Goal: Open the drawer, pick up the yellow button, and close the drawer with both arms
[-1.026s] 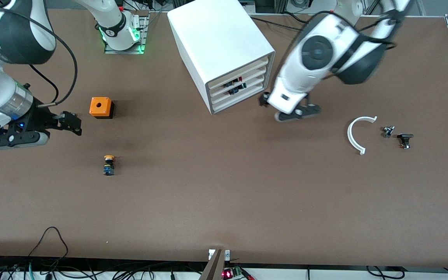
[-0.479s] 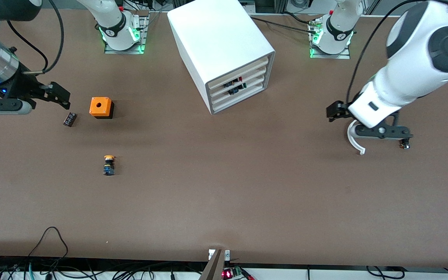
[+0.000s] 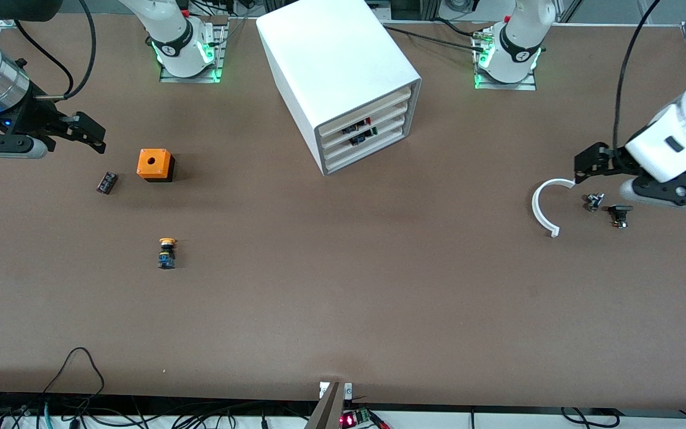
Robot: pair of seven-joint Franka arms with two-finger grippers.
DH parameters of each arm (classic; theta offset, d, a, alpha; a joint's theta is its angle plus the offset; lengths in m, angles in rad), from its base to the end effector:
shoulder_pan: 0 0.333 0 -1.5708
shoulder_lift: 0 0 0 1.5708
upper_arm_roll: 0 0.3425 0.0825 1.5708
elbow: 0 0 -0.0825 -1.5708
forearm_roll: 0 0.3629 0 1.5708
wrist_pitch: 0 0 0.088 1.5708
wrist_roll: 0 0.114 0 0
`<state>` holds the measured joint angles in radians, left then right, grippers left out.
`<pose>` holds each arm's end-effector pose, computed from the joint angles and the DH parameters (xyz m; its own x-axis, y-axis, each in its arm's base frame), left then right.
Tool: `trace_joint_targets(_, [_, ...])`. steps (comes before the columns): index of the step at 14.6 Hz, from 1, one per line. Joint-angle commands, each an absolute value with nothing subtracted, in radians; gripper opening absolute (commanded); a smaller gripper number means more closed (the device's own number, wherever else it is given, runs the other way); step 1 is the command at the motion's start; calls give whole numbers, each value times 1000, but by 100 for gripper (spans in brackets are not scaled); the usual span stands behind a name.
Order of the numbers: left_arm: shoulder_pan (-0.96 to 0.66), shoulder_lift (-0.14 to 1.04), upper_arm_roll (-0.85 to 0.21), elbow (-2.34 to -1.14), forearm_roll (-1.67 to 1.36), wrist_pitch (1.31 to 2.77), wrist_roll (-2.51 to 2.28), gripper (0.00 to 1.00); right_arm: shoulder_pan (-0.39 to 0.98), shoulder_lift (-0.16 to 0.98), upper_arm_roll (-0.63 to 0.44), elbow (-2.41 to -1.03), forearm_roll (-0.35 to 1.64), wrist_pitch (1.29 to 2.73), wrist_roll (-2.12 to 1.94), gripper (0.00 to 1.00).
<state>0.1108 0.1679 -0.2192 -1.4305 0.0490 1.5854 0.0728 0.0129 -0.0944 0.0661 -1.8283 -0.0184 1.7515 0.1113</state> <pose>0.5874 -0.0462 0.6163 0.9839 -0.1783 -0.0099 -0.1784 -0.9839 -0.0120 0.5098 0.0400 0.5917 0.9994 -0.0292 0.0199 -0.0296 -0.9993 0.0223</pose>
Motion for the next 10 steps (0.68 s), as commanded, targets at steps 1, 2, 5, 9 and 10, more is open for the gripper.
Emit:
trace_joint_targets(1, [-50, 34, 12, -1604, -9, 1690, 124, 100, -25, -141, 92, -1882, 17, 1781, 87, 100])
trace_joint_targets(2, [-76, 17, 52, -1633, -6, 1697, 126, 100, -25, -141, 97, -1876, 18, 1779, 92, 100])
trace_joint_targets(5, [-86, 6, 52, -1651, 2, 1643, 138, 100, -18, -118, 103, -1819, 12, 1767, 97, 100])
trace_joint_targets(9, [-77, 29, 46, -1624, 3, 1634, 143, 100, -14, -98, 115, -1772, 18, 1756, 95, 100])
trace_joint_targets(10, [-75, 28, 48, -1624, 3, 1629, 146, 100, -17, -95, 115, -1770, 17, 1758, 89, 100])
